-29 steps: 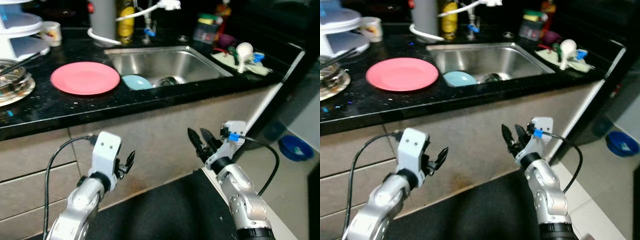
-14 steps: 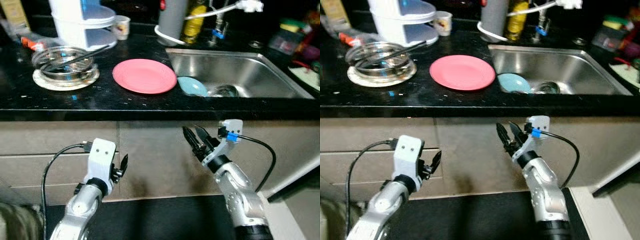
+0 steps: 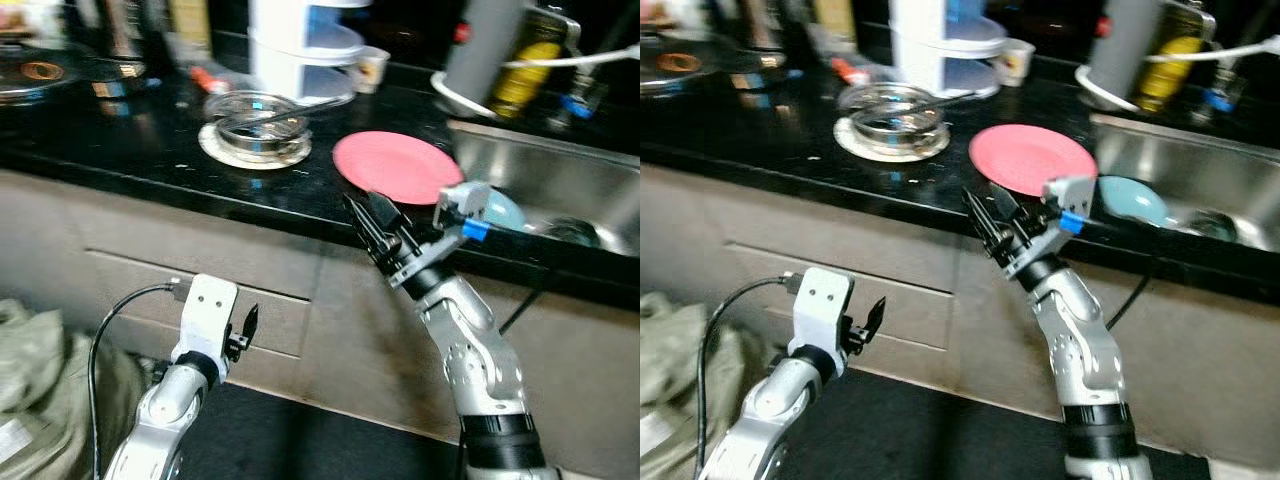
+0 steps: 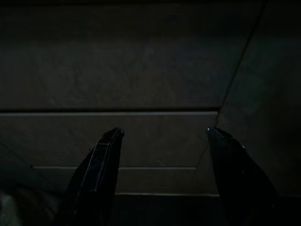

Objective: Kitchen organization

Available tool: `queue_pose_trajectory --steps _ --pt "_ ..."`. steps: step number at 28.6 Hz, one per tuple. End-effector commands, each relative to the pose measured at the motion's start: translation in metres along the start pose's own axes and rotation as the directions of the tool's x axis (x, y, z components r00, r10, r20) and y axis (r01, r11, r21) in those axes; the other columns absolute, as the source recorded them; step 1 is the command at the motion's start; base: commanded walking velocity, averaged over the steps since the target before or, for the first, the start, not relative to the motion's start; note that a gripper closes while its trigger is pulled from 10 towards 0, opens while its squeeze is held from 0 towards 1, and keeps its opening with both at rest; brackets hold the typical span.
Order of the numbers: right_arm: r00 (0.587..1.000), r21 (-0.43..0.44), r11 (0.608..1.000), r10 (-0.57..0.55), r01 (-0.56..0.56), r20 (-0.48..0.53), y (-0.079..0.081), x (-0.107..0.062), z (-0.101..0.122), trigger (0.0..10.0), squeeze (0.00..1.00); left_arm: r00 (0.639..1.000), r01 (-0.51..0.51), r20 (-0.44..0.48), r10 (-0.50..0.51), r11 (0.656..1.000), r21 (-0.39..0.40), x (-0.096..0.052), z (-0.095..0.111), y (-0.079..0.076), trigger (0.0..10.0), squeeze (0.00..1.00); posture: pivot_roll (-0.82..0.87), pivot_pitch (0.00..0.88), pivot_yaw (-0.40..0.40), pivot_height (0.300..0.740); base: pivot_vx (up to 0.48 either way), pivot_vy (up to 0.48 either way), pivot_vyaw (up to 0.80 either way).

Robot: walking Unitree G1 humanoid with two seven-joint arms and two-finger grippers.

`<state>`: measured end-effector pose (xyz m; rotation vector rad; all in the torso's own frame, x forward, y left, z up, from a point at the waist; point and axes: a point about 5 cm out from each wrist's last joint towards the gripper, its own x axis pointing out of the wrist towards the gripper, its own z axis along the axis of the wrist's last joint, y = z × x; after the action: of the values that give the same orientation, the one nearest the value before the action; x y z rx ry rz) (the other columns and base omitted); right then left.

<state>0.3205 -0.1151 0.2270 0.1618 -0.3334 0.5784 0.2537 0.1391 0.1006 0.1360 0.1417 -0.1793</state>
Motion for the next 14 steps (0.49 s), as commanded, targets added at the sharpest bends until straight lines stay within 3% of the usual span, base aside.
queue_pose_trajectory --steps 1,2,3,4,5,8,9,10,11,14 --pt "0.99 -0.221 0.974 -0.085 0.059 -0.114 -0.009 0.006 -0.01 10.0 0.0 1.0 0.022 0.011 -0.022 1.0 0.012 0.004 0.001 -0.005 10.0 0.0 0.16 0.005 -0.165 0.74 0.0 0.0 0.0" --pt "0.99 -0.221 0.974 -0.085 0.059 -0.114 -0.009 0.006 -0.01 10.0 0.0 1.0 0.022 0.011 -0.022 1.0 0.012 0.004 0.001 -0.005 10.0 0.0 0.16 0.005 -0.165 0.74 0.0 0.0 0.0" --pt "0.984 -0.316 0.948 -0.1 0.049 -0.146 -0.012 0.008 -0.012 10.0 0.0 0.999 0.031 0.012 -0.032 0.999 0.013 0.005 0.001 -0.006 10.0 0.0 0.16 0.0 -0.167 0.74 0.0 0.0 0.0" --pt "0.971 -0.48 0.877 -0.117 0.003 -0.208 -0.016 0.012 -0.018 10.0 0.0 0.999 0.047 0.018 -0.048 0.999 0.012 0.006 0.002 -0.008 10.0 0.0 0.16 0.001 -0.168 0.74 0.0 0.0 0.0" --pt "0.971 -0.48 0.877 -0.117 0.003 -0.208 -0.016 0.012 -0.018 10.0 0.0 0.999 0.047 0.018 -0.048 0.999 0.012 0.006 0.002 -0.008 10.0 0.0 0.16 0.001 -0.168 0.74 0.0 0.0 0.0" --pt "0.957 -0.585 0.81 -0.133 -0.045 -0.258 -0.018 0.021 -0.024 10.0 0.0 0.998 0.065 0.018 -0.065 0.998 0.007 0.007 0.003 -0.01 10.0 0.0 0.16 0.002 -0.17 0.74 0.0 0.0 0.0" --pt "0.957 -0.585 0.81 -0.133 -0.045 -0.258 -0.018 0.021 -0.024 10.0 0.0 0.998 0.065 0.018 -0.065 0.998 0.007 0.007 0.003 -0.01 10.0 0.0 0.16 0.002 -0.17 0.74 0.0 0.0 0.0" --pt "0.953 -0.602 0.795 -0.117 -0.08 -0.281 -0.016 0.025 -0.026 10.0 0.85 0.998 0.068 0.017 -0.068 0.998 0.007 0.008 0.003 -0.01 10.0 0.0 0.16 0.003 -0.171 0.74 0.0 0.0 0.0" --pt "0.948 -0.621 0.777 -0.112 -0.103 -0.297 -0.015 0.029 -0.027 10.0 1.0 0.997 0.07 0.018 -0.07 0.998 0.008 0.008 0.003 -0.011 10.0 0.0 0.16 0.008 -0.171 0.74 0.0 0.0 0.0" --pt "0.939 -0.645 0.759 -0.148 -0.095 -0.312 -0.016 0.039 -0.029 10.0 1.0 0.997 0.07 0.019 -0.071 0.997 0.012 0.007 0.003 -0.011 10.0 0.0 0.17 0.017 -0.176 0.74 0.0 0.0 0.0"
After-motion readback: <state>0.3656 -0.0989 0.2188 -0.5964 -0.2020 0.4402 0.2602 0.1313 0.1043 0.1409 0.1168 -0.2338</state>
